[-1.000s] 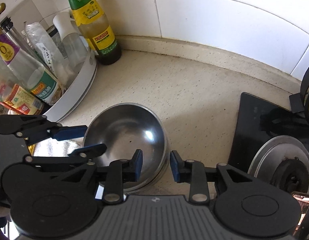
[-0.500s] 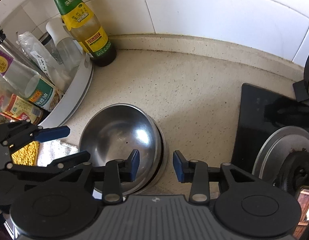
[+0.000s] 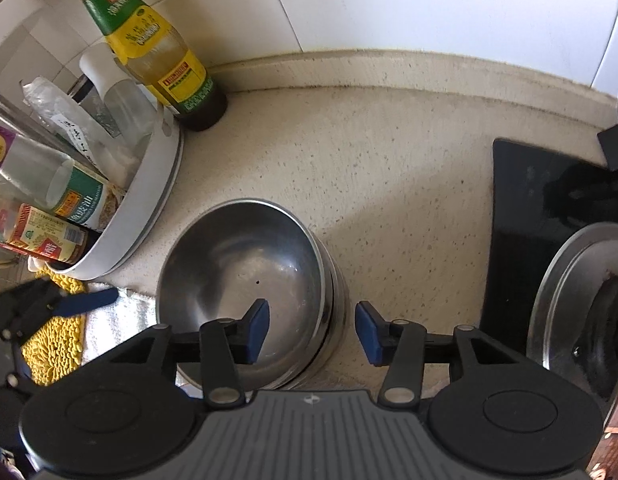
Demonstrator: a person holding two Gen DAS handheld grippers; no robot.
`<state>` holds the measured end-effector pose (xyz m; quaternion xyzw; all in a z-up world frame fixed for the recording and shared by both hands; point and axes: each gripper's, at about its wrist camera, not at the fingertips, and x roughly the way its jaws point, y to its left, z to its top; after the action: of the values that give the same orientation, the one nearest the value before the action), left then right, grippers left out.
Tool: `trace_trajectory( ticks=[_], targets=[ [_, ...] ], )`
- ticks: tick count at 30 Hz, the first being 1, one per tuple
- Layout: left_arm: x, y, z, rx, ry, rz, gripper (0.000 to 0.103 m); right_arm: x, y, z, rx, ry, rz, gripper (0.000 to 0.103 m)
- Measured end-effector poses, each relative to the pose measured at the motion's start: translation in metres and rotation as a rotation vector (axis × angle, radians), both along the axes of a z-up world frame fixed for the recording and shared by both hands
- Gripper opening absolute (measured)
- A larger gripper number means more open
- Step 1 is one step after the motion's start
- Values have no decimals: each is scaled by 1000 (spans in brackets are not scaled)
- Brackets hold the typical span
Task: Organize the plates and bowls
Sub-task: 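Grip the rim of the nested steel bowl stack with the right tool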
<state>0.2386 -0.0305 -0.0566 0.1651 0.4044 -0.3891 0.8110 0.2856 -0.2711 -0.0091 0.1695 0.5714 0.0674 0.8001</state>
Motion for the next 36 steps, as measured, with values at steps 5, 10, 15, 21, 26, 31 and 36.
trace_trajectory(
  ticks=[5, 10, 15, 21, 26, 31, 36],
  targets=[
    [8, -15, -21, -59, 60, -107, 72, 3, -1, -9, 34, 24, -41, 66],
    [29, -27, -40, -101, 150, -174, 77, 9, -3, -17, 60, 36, -82, 69],
    [45, -35, -51, -126, 181, -218, 86, 14, -8, -28, 92, 32, -143, 75],
    [61, -50, -54, -138, 155, -231, 88, 28, -22, -32, 104, 33, -198, 77],
    [63, -54, -57, -154, 125, -247, 93, 36, -33, -35, 130, 47, -184, 77],
    [57, -60, -64, -142, 60, -277, 100, 45, -35, -45, 194, 58, -167, 85],
    [59, -79, -69, -122, 39, -278, 103, 54, -32, -47, 183, 24, -141, 97]
  ],
)
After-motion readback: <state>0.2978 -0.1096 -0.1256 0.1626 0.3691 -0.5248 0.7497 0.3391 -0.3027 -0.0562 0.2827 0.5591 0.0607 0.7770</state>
